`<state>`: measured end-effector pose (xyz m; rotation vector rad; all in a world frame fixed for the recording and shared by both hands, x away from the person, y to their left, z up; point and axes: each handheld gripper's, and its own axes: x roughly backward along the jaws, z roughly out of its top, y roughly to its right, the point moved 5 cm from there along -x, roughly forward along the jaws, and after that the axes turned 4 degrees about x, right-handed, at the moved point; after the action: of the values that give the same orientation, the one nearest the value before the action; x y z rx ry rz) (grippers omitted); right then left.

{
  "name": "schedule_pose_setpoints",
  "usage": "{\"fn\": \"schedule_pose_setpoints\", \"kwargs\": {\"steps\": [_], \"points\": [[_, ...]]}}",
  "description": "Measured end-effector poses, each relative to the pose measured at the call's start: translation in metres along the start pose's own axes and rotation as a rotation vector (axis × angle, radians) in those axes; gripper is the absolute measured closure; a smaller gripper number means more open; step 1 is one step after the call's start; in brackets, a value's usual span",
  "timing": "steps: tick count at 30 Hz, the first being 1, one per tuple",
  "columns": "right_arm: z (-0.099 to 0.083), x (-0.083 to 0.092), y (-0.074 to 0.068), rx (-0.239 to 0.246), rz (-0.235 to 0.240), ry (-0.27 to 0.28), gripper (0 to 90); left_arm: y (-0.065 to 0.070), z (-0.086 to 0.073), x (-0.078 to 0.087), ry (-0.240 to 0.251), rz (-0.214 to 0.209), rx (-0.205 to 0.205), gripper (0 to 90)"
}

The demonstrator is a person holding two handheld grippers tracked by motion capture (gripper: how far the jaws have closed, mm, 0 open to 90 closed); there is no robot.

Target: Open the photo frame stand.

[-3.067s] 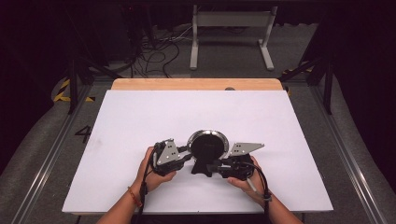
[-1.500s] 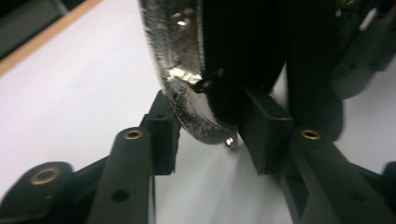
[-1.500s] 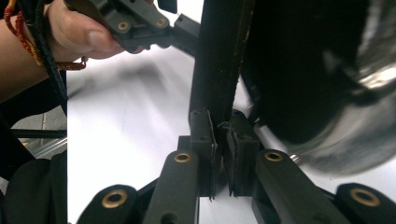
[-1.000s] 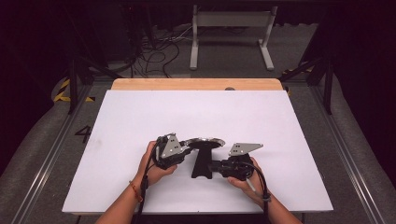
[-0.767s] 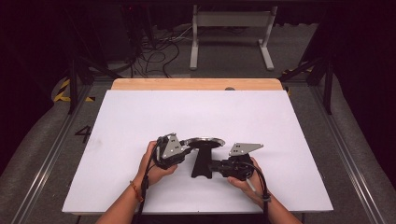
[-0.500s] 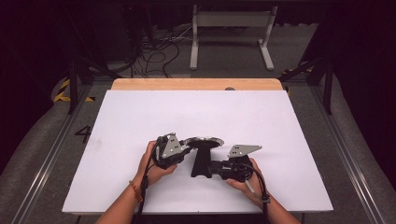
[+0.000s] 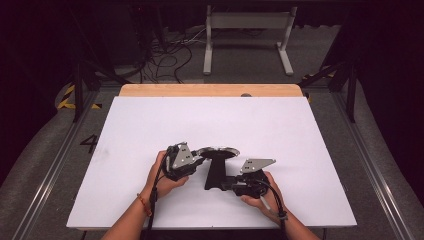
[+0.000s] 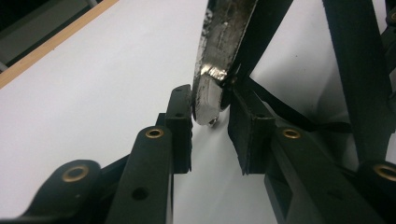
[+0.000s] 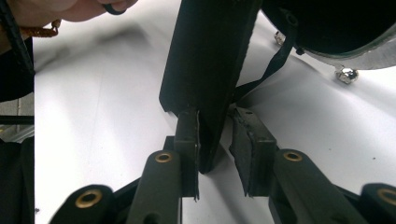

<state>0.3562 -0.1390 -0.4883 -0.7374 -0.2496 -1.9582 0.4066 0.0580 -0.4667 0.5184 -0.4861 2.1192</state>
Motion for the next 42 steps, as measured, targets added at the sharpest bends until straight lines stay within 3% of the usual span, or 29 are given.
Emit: {"fn": "schedule_pose_setpoints", "kwargs": {"steps": [6, 11, 15, 31, 42], "points": [[0.0001, -0.0004, -0.0028, 0.026, -0.003, 0.001, 78.5, 0.0008, 0.0053, 0.0076, 0.058, -0.017, 0.019, 62.5], [-0.0002, -0.0005, -0.0026, 0.019, 0.002, 0.004, 78.8, 0.0021, 0.0067, 0.0029, 0.056, -0.002, 0.025, 58.3], [-0.0003, -0.0003, -0.0027, 0.017, 0.002, 0.002, 79.1, 0.0046, 0.0079, -0.0013, 0.048, -0.003, 0.005, 65.9], [-0.0006, 0.0013, -0.0011, 0.012, 0.022, 0.001, 81.4, 0.004, 0.0061, 0.001, 0.02, 0.001, -0.011, 68.5], [-0.0018, 0.0046, 0.0024, 0.005, 0.02, -0.002, 81.2, 0.0058, 0.0074, 0.0007, 0.004, 0.016, -0.046, 70.4]]}}
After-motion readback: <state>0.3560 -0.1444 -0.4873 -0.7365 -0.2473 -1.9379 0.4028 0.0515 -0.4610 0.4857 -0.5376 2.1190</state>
